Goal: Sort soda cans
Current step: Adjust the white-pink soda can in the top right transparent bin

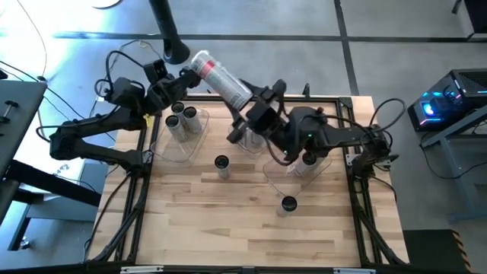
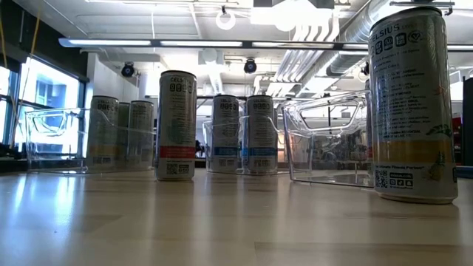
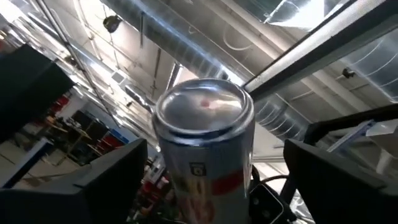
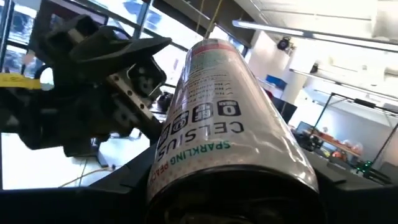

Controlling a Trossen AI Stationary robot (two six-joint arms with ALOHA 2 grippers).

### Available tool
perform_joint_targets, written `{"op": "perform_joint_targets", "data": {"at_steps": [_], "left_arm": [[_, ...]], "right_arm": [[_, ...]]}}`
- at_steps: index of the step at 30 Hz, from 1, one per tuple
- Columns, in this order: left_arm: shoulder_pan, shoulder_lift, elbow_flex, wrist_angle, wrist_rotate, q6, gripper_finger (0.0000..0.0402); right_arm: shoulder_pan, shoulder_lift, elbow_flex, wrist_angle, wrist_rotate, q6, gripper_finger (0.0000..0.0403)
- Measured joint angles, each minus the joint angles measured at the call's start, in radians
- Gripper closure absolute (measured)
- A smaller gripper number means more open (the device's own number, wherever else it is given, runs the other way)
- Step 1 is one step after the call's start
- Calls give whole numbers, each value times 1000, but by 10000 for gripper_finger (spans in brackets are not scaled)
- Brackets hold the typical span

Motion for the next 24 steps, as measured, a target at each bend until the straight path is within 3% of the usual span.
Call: {"op": "perform_joint_targets", "data": {"at_steps": [8, 12, 14, 18, 24], "left_arm": [[56, -31, -1, -44, 95, 69, 46], [65, -79, 0, -295, 120, 213, 45], [62, -94, 0, -425, 119, 259, 45], [59, -101, -1, -532, 158, 268, 45], [58, -103, -1, -550, 329, 336, 44]], "right_arm": [[70, -60, 1, -97, 209, -23, 169], [122, -106, 3, -347, 279, 208, 169], [138, -127, 3, -553, 234, 453, 169], [127, -151, 3, -960, 12, 942, 169], [106, -109, 0, -1323, -278, 1262, 169]]}}
